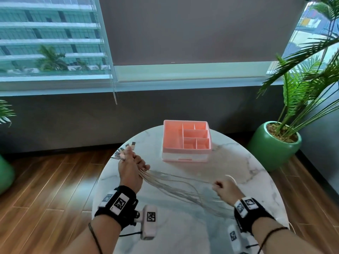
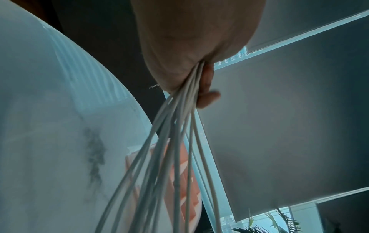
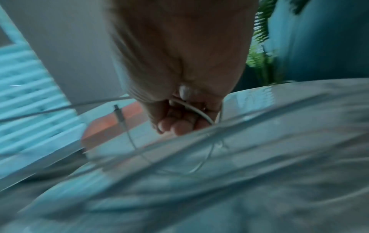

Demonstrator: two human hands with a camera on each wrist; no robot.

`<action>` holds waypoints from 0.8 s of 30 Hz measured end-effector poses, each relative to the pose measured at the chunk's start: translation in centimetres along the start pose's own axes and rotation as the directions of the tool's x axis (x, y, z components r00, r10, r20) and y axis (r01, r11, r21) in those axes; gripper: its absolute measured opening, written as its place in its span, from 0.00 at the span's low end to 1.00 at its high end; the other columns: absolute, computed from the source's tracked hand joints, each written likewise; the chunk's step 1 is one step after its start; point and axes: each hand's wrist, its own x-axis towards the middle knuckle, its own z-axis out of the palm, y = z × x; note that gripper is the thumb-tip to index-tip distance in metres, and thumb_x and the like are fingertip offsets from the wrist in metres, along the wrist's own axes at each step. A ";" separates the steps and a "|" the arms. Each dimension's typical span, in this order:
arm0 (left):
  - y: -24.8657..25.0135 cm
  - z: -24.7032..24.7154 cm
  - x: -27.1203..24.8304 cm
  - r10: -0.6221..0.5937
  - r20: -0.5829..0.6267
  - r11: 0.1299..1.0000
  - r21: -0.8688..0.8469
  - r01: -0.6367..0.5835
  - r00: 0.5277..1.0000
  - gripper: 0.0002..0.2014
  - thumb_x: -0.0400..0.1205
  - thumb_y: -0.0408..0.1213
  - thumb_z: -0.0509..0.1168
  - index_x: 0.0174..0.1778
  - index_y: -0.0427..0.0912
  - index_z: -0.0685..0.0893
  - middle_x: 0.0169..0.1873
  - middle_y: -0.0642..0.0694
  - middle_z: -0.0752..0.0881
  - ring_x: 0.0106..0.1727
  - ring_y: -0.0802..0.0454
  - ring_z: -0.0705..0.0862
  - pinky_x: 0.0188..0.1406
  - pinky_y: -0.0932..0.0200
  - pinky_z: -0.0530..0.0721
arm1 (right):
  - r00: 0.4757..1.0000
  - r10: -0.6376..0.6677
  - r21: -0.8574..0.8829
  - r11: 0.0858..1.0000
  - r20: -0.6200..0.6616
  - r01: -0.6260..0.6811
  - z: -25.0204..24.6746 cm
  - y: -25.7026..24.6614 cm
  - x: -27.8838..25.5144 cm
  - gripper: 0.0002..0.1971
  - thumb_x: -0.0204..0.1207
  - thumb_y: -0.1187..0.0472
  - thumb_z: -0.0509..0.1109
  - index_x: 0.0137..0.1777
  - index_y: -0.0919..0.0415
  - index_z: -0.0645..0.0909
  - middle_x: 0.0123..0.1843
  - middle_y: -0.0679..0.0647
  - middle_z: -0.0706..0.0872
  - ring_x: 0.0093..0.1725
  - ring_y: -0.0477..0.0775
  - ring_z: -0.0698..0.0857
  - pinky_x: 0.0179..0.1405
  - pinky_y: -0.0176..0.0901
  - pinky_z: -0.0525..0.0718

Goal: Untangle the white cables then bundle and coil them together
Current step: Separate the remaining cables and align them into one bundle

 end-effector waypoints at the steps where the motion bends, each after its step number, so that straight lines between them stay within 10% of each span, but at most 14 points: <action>1: 0.3 -0.2 0.2 0.007 -0.009 1.000 0.019 -0.007 1.000 0.20 0.90 0.51 0.59 0.33 0.48 0.69 0.23 0.51 0.64 0.18 0.56 0.65 0.17 0.65 0.66 | 0.997 0.075 -0.040 0.996 -0.027 -0.076 -1.0 1.8 -0.1 0.17 0.78 0.65 0.72 0.28 0.58 0.76 0.22 0.48 0.79 0.19 0.39 0.75 0.27 0.45 0.78; 6: 0.5 -1.6 1.3 0.005 -0.056 0.998 0.065 -0.001 0.998 0.20 0.89 0.51 0.60 0.32 0.50 0.67 0.21 0.52 0.63 0.16 0.58 0.60 0.15 0.70 0.56 | 0.888 0.367 -0.069 0.914 -0.279 -0.399 -8.6 7.5 -1.2 0.14 0.78 0.64 0.72 0.30 0.58 0.84 0.34 0.65 0.89 0.34 0.61 0.86 0.33 0.42 0.76; 10: -0.5 -1.3 1.1 -0.052 -0.066 0.995 0.077 0.057 0.997 0.20 0.88 0.53 0.61 0.32 0.49 0.68 0.20 0.53 0.64 0.16 0.58 0.60 0.14 0.69 0.57 | 0.766 0.311 0.051 0.938 -0.563 -0.343 -13.8 7.6 -1.0 0.10 0.75 0.55 0.77 0.40 0.62 0.87 0.47 0.67 0.90 0.47 0.69 0.86 0.47 0.52 0.82; 14: -1.2 0.1 0.3 -0.072 -0.047 0.994 0.080 0.076 0.996 0.21 0.88 0.52 0.62 0.31 0.49 0.67 0.20 0.52 0.63 0.16 0.57 0.60 0.15 0.70 0.56 | 0.923 0.305 -0.174 0.921 -0.234 -0.348 -13.8 6.3 0.0 0.20 0.59 0.54 0.85 0.50 0.55 0.85 0.53 0.61 0.88 0.48 0.63 0.86 0.48 0.50 0.86; 17: -1.3 1.0 -0.1 -0.076 -0.031 0.995 0.066 0.078 0.997 0.21 0.88 0.52 0.62 0.31 0.48 0.68 0.20 0.52 0.64 0.17 0.57 0.60 0.15 0.69 0.56 | 0.938 0.335 -0.448 0.855 0.094 -0.261 -10.2 4.4 1.0 0.29 0.73 0.62 0.73 0.75 0.59 0.74 0.71 0.59 0.79 0.64 0.60 0.83 0.56 0.40 0.79; 21: -1.2 1.9 -0.6 -0.077 0.002 0.995 0.067 0.076 0.997 0.21 0.88 0.53 0.62 0.32 0.48 0.69 0.21 0.51 0.65 0.18 0.57 0.60 0.15 0.68 0.57 | 0.981 0.081 -0.258 0.958 -0.178 -0.126 -5.1 -1.6 1.8 0.24 0.78 0.58 0.63 0.75 0.56 0.72 0.71 0.60 0.77 0.68 0.65 0.78 0.67 0.58 0.78; 24: -1.1 2.6 -1.1 -0.057 0.029 0.996 0.077 0.055 0.998 0.21 0.88 0.52 0.61 0.32 0.48 0.69 0.21 0.52 0.65 0.18 0.57 0.60 0.16 0.68 0.57 | 0.843 -0.339 -0.025 0.932 -0.417 0.363 -1.9 -9.1 -0.2 0.21 0.75 0.64 0.59 0.69 0.60 0.77 0.67 0.56 0.77 0.69 0.54 0.74 0.73 0.50 0.72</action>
